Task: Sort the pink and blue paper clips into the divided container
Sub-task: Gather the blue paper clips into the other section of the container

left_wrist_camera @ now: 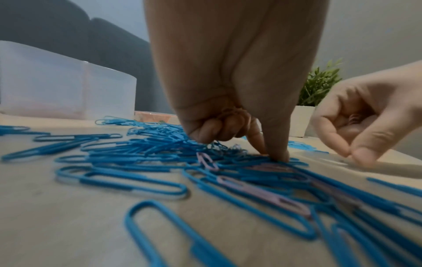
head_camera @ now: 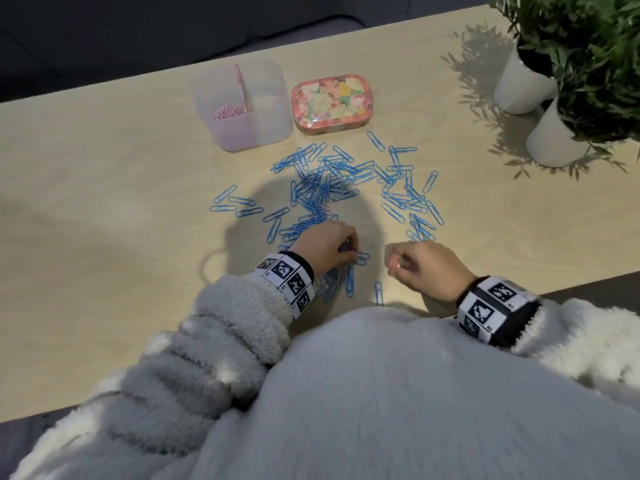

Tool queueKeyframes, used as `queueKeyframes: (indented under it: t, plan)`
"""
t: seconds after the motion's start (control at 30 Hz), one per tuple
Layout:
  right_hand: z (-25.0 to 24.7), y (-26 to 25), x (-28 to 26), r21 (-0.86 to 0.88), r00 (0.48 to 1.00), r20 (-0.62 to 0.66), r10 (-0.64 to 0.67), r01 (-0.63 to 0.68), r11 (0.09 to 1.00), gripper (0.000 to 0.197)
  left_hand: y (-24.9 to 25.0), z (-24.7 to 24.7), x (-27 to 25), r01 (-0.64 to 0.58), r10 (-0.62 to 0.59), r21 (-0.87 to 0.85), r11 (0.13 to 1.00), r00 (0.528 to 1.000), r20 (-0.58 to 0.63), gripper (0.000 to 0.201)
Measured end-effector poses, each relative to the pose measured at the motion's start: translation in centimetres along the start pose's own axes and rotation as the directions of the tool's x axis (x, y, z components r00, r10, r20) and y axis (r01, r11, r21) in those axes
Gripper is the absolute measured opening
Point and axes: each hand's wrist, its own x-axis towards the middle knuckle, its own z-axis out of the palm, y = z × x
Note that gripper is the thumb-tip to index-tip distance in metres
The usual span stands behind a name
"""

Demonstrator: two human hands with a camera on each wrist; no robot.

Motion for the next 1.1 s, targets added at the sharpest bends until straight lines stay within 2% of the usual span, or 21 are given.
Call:
queueKeyframes:
  t: [0.2,0.37,0.47,0.53,0.6,0.67,0.73,0.8,0.87,0.97,1.1]
  plan:
    - [0.3,-1.1,-1.9,-0.069,0.988,0.153,-0.036,0.047,0.997,0.029,0.3,0.0,-0.1,0.001,-0.001,0.015,1.000,1.000,0.013,0.017]
    - [0.8,-2.5,-5.5,-0.189,0.901,0.389,-0.191,0.281,0.941,0.015,0.0,0.4,-0.7,0.029,-0.031,-0.024,0.999,0.998,-0.054,0.014]
    - [-0.1,-2.5,-6.2,-0.235,0.886,0.432,-0.169,0.292,0.927,0.012,-0.4,0.3,-0.8,0.057,-0.062,-0.063,0.996,0.995,-0.078,0.011]
    - [-0.4,-2.2,-5.9,-0.172,0.890,0.409,-0.201,0.292,0.941,0.006,-0.5,0.3,-0.9,0.071,-0.077,-0.061,0.996,0.993,-0.090,0.012]
    - [0.0,-2.0,-5.1,-0.164,0.915,0.316,-0.253,0.315,0.935,0.001,-0.5,0.2,-1.0,0.078,-0.082,-0.045,0.996,0.992,-0.099,0.013]
    - [0.9,-1.7,-4.2,-0.176,0.936,0.241,-0.258,0.304,0.936,0.007,-0.4,0.1,-1.1,0.078,-0.081,-0.032,0.996,0.990,-0.115,0.015]
    - [2.0,-1.2,-3.4,-0.169,0.930,0.250,-0.271,0.317,0.933,0.017,-0.2,0.0,-1.2,0.072,-0.076,-0.030,0.997,0.989,-0.130,0.017]
    - [2.8,-0.9,-3.0,-0.142,0.915,0.280,-0.290,0.338,0.930,0.018,0.0,-0.2,-1.3,0.078,-0.082,-0.035,0.996,0.987,-0.138,0.018]
    - [2.8,-0.5,-2.6,-0.099,0.922,0.260,-0.287,0.321,0.942,0.019,0.1,-0.4,-1.4,0.094,-0.101,-0.052,0.994,0.982,-0.157,0.018]
    - [1.9,-0.2,-1.1,-0.073,0.950,0.154,-0.270,0.284,0.956,0.015,0.4,-0.7,-1.7,0.131,-0.149,-0.111,0.985,0.972,-0.179,0.020]
    - [-0.4,0.5,1.4,-0.005,0.986,-0.051,-0.158,0.158,0.987,0.010,0.3,-1.0,-1.8,0.169,-0.214,-0.274,0.947,0.966,-0.146,0.020]
